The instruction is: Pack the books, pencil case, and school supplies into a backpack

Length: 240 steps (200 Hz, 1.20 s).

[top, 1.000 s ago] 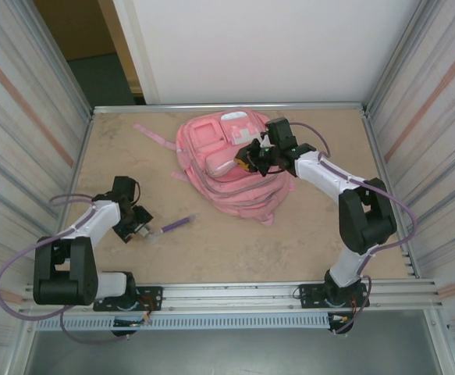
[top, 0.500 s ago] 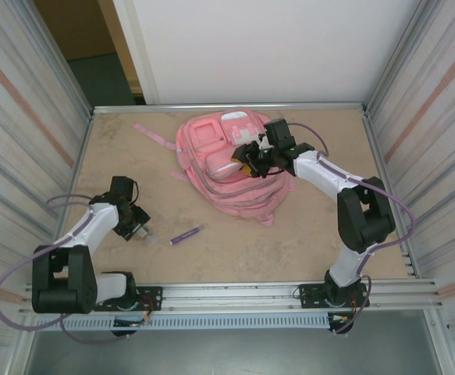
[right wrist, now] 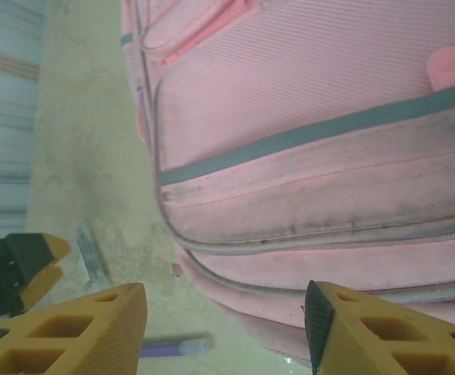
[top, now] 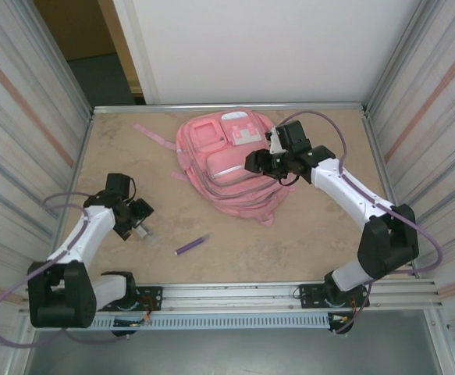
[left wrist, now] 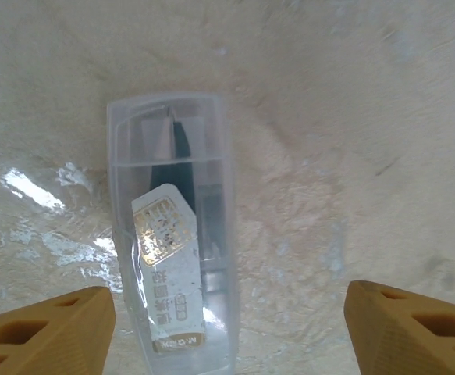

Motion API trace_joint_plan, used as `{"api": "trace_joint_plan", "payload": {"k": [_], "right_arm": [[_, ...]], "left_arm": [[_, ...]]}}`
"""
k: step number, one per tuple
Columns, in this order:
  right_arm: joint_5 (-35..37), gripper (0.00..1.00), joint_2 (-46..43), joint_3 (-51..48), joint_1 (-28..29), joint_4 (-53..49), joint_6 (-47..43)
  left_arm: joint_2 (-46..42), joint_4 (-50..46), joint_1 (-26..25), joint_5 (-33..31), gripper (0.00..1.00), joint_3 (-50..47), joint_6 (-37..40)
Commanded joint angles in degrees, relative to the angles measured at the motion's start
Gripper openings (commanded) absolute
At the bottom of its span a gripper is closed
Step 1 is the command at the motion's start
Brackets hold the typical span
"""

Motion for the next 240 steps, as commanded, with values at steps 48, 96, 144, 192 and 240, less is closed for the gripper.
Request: {"api": "trace_joint_plan", "payload": {"k": [48, 96, 144, 192, 240], "right_arm": [[14.9, 0.64, -6.2, -3.4, 12.3, 5.3, -20.1], [-7.3, 0.70, -6.5, -11.3, 17.8, 13.3, -54.5], [-3.8, 0.74, 11.4, -0.1, 32.6, -7.2, -81.4], [5.1, 0.71, 24.5, 7.4, 37.6, -12.2, -82.7], [8.2, 0.63, 29.3, 9.1, 37.6, -10.1, -79.0]], "left_arm": [[6.1, 0.3, -0.8, 1.7, 0.78, -1.9, 1.5], [1.5, -1.2, -0.9, -0.1, 0.84, -1.4, 1.2], [-0.8, -3.0, -0.7, -0.5, 0.89, 0.8, 1.7], [-6.6, -3.3, -0.1, -0.8, 0.98, -0.2, 1.9], [-13.1, -3.4, 1.5, -0.1, 0.99, -1.6, 1.7]]}}
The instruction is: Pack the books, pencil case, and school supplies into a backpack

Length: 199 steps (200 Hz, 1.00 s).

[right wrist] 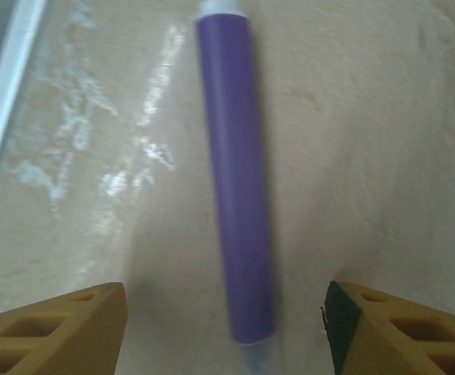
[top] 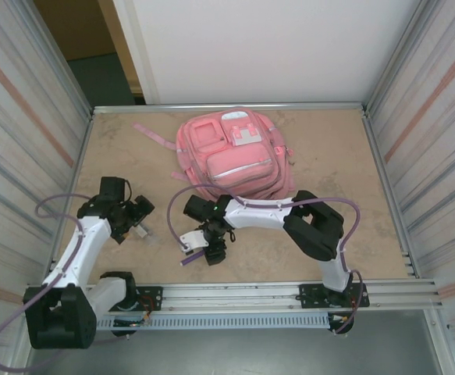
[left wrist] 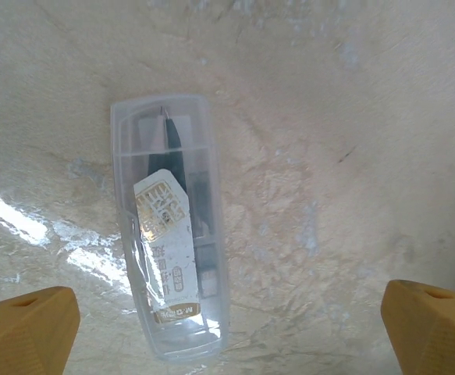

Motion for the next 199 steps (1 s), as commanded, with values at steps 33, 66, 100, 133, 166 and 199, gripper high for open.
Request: {"api": "trace_joint_plan", "payload": {"k": [33, 66, 100, 133, 166, 199], "right_arm": [[4.0, 0.44, 3.2, 0.0, 0.7, -0.2, 2.5], [2.8, 0.23, 0.6, -2.7, 0.5, 0.9, 5.8], [-1.1, 0.15, -8.3, -9.2, -3.2, 8.4, 12.3], [-7.9, 0.14, -21.6, -16.6, -10.9, 16.7, 20.6], [-11.3, 0.09, -33.2, -23.0, -23.1, 26.0, 31.7], [-6.4, 0.03, -39.9, -27.2, -33.5, 31.8, 42.6]], "left_arm": [[-5.1, 0.5, 1.0, 3.9, 0.99, -1.6, 0.5], [-8.6, 3.4, 1.0, 7.3, 0.99, -1.8, 1.4], [-10.2, 6.5, 1.1, 10.1, 0.99, -1.0, 1.2], [-8.2, 17.5, -1.7, 16.7, 0.99, -1.3, 7.7], [-4.3, 22.8, -19.0, 5.2, 0.99, 4.5, 24.9], [-0.9, 34.4, -29.1, 7.9, 0.99, 5.1, 44.4]]}}
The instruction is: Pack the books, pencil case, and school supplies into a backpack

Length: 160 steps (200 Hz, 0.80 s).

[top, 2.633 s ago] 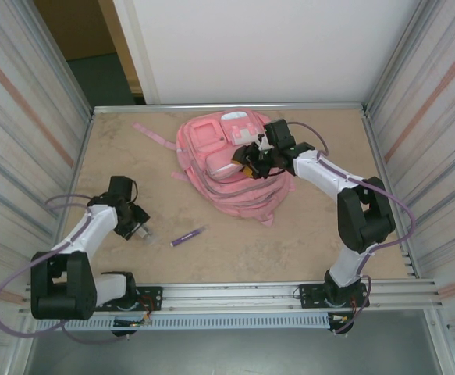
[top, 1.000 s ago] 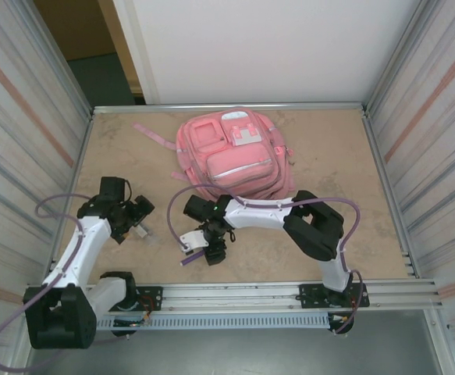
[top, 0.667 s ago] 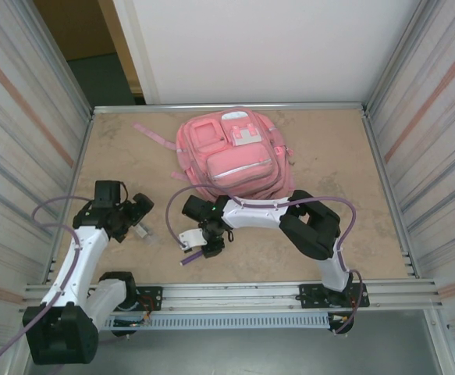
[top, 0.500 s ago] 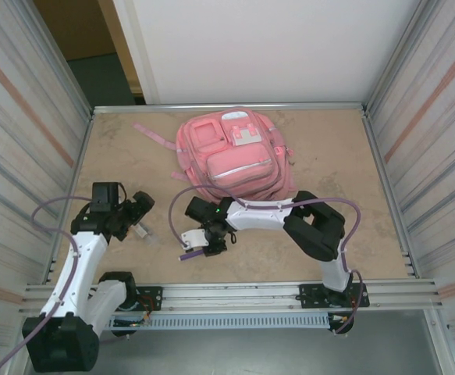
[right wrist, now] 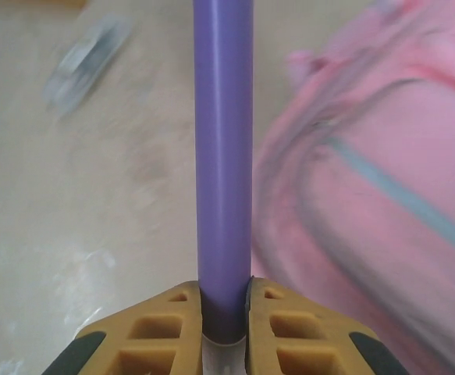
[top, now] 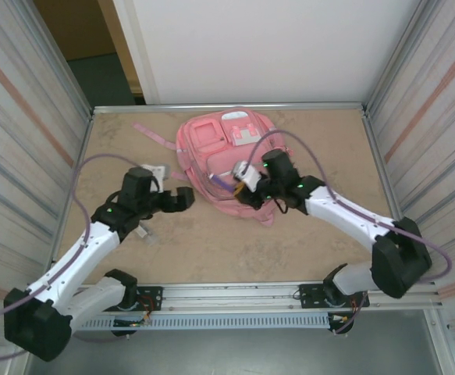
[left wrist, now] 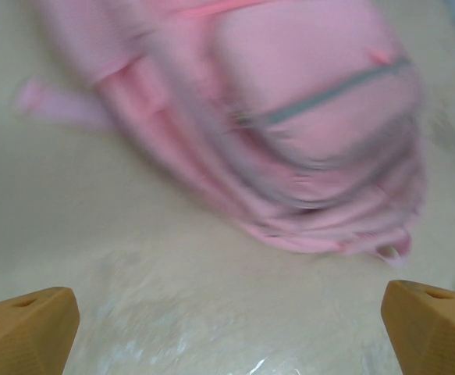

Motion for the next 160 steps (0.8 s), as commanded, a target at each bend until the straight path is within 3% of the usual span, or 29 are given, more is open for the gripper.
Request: {"api": "trace_joint_plan", "payload": {"k": [1, 32, 68, 81, 98, 121, 136, 160], "right_arm": [[2.3, 0.03, -3.4, -2.9, -5.3, 5.8, 12.4], [7.8, 0.03, -8.4, -5.9, -10.9, 8.2, 19.7], [6.3, 0.05, -12.9, -9.3, -14.7, 9.2, 23.1], [6.6, 0.05, -14.4, -10.8, -15.4, 9.4, 23.3], [5.8, 0.06, -16.0, -12.0, -16.9, 9.2, 24.5], [5.0, 0.06, -18.7, -13.6, -18.5, 8.6, 26.2], [5.6, 0.08, -20.0, -15.4, -19.0, 9.3, 27.2], [4.5, 0.08, -22.2, -16.2, -20.4, 8.7, 28.0]], "left_arm": [[1.3, 11.4, -3.2, 1.7, 0.99, 1.4, 19.3], [3.5, 25.4, -5.0, 12.3, 0.99, -3.2, 32.7], [16.8, 17.4, -9.6, 10.7, 0.97, 5.4, 49.1], [22.4, 15.2, -10.5, 10.4, 0.92, 8.8, 54.1], [29.1, 14.0, -11.8, 5.3, 0.82, 12.7, 59.1], [35.8, 17.2, -11.8, -4.3, 0.76, 16.7, 54.5], [38.9, 16.7, -12.6, -7.0, 0.72, 18.1, 57.1], [43.6, 18.8, -14.9, -16.8, 0.67, 19.5, 60.5]]}}
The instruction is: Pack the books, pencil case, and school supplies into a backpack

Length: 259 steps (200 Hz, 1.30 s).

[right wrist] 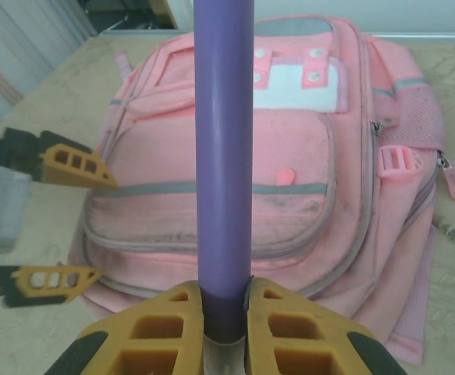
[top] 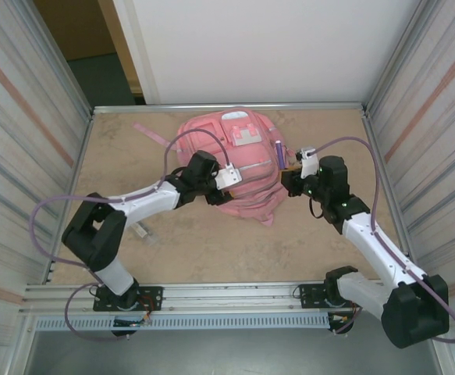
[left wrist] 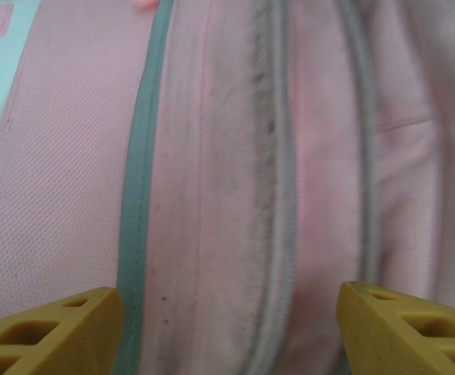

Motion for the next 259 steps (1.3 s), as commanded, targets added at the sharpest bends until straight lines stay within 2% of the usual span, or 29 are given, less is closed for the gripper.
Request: {"api": "trace_joint_plan", "payload": {"k": [1, 8, 20, 36, 75, 109, 126, 156, 169, 178, 193, 212, 241, 259], "right_arm": [[-0.9, 0.08, -2.7, -1.0, -1.1, 0.2, 2.7], [-1.0, 0.09, -3.0, -1.3, -1.2, 0.4, 2.7], [-1.9, 0.09, -2.8, -1.6, -1.2, 0.9, 2.7], [-3.7, 0.09, -1.9, -0.8, -1.2, 0.2, 2.8], [-5.7, 0.13, 0.9, 0.7, -1.2, -4.9, 8.8], [-12.8, 0.13, 5.7, 5.3, -1.2, -9.9, 19.3], [-15.9, 0.13, 8.1, 6.5, -1.1, -10.7, 25.9], [-17.6, 0.09, 11.8, 6.1, 0.9, -9.9, 41.7], [-17.0, 0.08, 12.4, 5.3, 2.5, -7.7, 47.5], [-14.7, 0.07, 12.1, 4.9, 4.0, -7.3, 51.0], [-6.4, 0.05, 11.2, 5.0, 6.1, -11.2, 55.2], [-3.1, 0.05, 11.1, 4.6, 6.8, -10.7, 56.7], [-8.5, 0.07, 16.6, 9.0, 6.5, -8.1, 56.8], [-9.1, 0.08, 19.9, 11.7, 6.5, -6.7, 57.5]], "left_arm": [[3.3, 1.5, -2.3, -11.6, 0.67, 2.7, 5.2], [4.1, 0.8, -2.6, -13.1, 0.58, 3.9, 5.2], [5.0, -1.8, -3.4, -14.9, 0.33, 6.5, 4.1], [4.2, -5.0, -3.9, -13.2, 0.20, 8.8, 0.9], [-0.7, -10.6, -2.6, -1.4, 0.14, 11.0, -9.3], [-1.9, -12.9, 0.5, 16.6, 0.12, 12.8, -19.4], [-1.8, -11.8, 2.6, 22.2, 0.09, 13.1, -24.9], [-1.6, -10.2, 5.3, 27.4, 0.06, 15.2, -33.0], [-1.3, -10.0, 5.4, 26.7, 0.02, 16.4, -36.4], [-0.7, -10.4, 5.5, 25.9, 0.00, 17.5, -39.1], [1.1, -11.3, 5.9, 25.6, 0.00, 19.8, -44.7], [3.8, -12.1, 6.2, 28.1, 0.00, 22.1, -51.3], [4.9, -6.3, 6.2, 34.8, 0.00, 20.6, -57.3], [4.8, -3.0, 6.0, 38.1, 0.00, 19.0, -59.6]]}}
